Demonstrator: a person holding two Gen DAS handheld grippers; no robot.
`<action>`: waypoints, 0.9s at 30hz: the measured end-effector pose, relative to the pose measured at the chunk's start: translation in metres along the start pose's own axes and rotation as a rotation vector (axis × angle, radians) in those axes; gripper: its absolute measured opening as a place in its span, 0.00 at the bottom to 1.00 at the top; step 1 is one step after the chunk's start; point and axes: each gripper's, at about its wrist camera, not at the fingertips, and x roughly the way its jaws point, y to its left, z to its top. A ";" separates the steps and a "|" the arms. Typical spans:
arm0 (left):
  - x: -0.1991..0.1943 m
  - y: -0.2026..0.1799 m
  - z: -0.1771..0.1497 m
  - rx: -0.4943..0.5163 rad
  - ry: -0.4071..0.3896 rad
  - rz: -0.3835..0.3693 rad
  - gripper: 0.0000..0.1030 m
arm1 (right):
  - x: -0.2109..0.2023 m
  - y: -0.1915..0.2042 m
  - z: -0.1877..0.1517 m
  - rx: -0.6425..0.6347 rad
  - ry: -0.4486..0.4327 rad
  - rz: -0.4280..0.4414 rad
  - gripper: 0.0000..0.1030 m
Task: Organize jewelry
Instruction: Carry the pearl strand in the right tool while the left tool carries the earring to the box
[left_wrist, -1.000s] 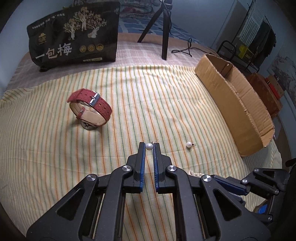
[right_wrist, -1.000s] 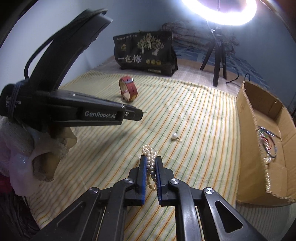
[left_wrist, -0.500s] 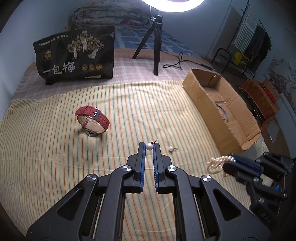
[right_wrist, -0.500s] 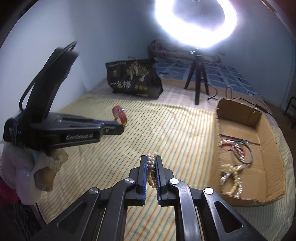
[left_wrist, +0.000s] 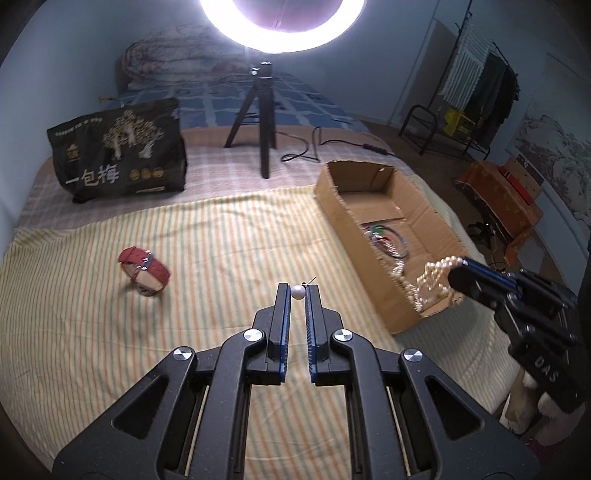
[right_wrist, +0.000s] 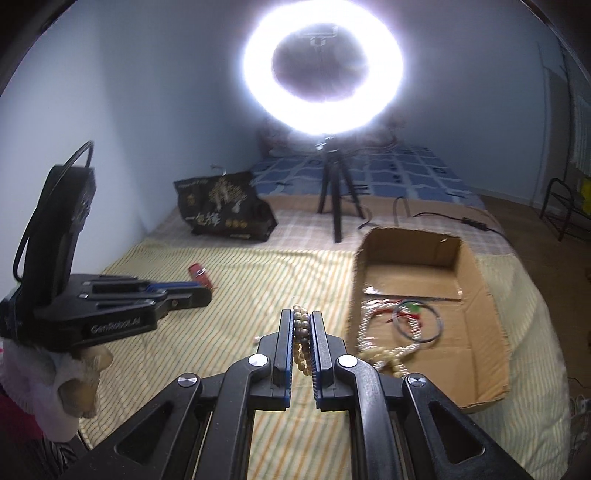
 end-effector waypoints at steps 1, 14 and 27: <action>0.000 -0.004 0.001 0.004 -0.002 -0.005 0.06 | -0.003 -0.006 0.002 0.008 -0.007 -0.008 0.06; 0.009 -0.055 0.018 0.038 -0.022 -0.070 0.06 | -0.011 -0.068 0.018 0.095 -0.029 -0.064 0.06; 0.032 -0.090 0.034 0.050 -0.034 -0.096 0.06 | 0.009 -0.117 0.035 0.151 -0.023 -0.105 0.06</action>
